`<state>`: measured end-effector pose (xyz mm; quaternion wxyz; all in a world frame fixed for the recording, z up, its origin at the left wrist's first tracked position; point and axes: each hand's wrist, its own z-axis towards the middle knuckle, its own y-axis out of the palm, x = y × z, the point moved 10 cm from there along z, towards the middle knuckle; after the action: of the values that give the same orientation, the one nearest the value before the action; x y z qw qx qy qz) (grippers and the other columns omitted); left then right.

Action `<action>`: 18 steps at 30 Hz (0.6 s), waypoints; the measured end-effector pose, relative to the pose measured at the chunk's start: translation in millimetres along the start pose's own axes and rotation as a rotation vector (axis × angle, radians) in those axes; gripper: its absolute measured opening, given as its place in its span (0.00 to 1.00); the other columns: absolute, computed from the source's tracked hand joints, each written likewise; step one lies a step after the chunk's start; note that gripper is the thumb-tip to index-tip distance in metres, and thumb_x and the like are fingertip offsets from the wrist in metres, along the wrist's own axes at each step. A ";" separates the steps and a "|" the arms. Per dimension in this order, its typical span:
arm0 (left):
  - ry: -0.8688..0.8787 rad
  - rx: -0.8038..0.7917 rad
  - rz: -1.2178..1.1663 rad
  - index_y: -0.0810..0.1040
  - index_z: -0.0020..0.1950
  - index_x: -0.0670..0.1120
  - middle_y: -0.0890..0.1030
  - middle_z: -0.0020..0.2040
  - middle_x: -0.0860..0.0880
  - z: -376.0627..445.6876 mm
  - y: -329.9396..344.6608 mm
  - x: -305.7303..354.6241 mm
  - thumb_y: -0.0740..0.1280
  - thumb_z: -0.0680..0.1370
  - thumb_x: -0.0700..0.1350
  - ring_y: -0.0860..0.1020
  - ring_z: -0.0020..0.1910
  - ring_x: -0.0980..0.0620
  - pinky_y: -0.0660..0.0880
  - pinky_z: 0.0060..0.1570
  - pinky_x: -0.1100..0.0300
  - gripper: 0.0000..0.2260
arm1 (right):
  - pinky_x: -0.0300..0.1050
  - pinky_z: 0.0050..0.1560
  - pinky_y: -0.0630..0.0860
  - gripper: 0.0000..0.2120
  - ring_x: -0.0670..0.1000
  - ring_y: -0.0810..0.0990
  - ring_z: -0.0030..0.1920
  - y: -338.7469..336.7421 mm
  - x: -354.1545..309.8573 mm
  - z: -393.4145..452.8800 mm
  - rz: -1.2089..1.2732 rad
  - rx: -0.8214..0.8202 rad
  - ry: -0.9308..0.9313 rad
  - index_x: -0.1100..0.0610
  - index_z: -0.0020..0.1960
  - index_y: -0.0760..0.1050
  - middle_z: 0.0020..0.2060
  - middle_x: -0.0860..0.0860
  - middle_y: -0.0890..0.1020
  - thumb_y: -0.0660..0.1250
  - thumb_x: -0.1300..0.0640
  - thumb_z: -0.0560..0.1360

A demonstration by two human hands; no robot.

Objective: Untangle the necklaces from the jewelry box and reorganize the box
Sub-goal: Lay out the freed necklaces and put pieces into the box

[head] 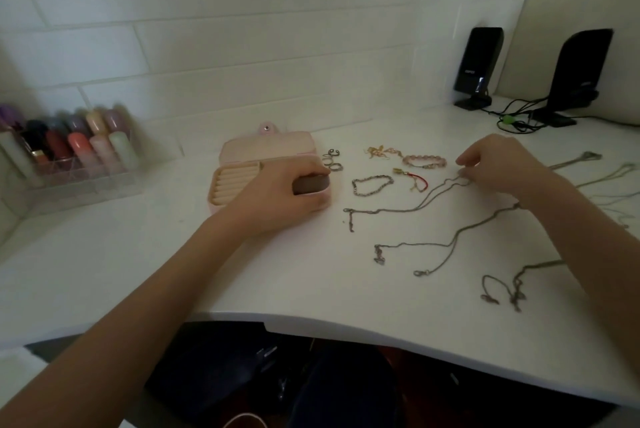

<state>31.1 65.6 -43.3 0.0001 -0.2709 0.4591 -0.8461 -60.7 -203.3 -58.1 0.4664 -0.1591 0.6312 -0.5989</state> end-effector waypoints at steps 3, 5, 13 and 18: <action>-0.040 0.032 -0.005 0.79 0.51 0.43 0.80 0.47 0.48 -1.4 -0.5 0.0 0.70 0.75 0.43 0.75 0.47 0.55 0.65 0.46 0.75 0.07 | 0.48 0.58 0.74 0.11 0.58 0.78 0.55 4.3 3.0 8.2 -0.051 0.000 0.036 0.62 0.54 0.82 0.54 0.59 0.82 0.71 0.61 0.73; -0.061 0.043 -0.014 0.79 0.52 0.44 0.80 0.48 0.48 -2.0 0.2 0.4 0.71 0.74 0.43 0.75 0.49 0.56 0.65 0.46 0.76 0.08 | 0.49 0.58 0.75 0.09 0.59 0.79 0.55 3.3 1.2 12.0 -0.063 -0.027 0.054 0.62 0.52 0.83 0.53 0.59 0.82 0.72 0.62 0.72; -0.069 0.045 -0.005 0.79 0.49 0.47 0.80 0.45 0.54 -3.2 9.7 10.3 0.70 0.74 0.44 0.77 0.46 0.59 0.68 0.48 0.69 0.05 | 0.47 0.55 0.72 0.11 0.58 0.78 0.54 -10.1 11.4 7.0 0.007 0.108 -0.018 0.60 0.55 0.80 0.53 0.59 0.80 0.72 0.60 0.73; -0.060 0.039 0.016 0.79 0.49 0.45 0.79 0.45 0.53 -7.7 10.0 18.4 0.69 0.75 0.44 0.76 0.47 0.59 0.67 0.49 0.69 0.05 | 0.51 0.51 0.78 0.15 0.57 0.79 0.46 1.3 34.4 13.6 -0.091 -0.025 0.084 0.63 0.48 0.81 0.40 0.57 0.82 0.74 0.50 0.71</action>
<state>9.4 61.2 -45.9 0.0257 -0.2924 0.4443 -0.8464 -67.3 -237.4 -71.0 0.4097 -0.1680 0.6497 -0.6178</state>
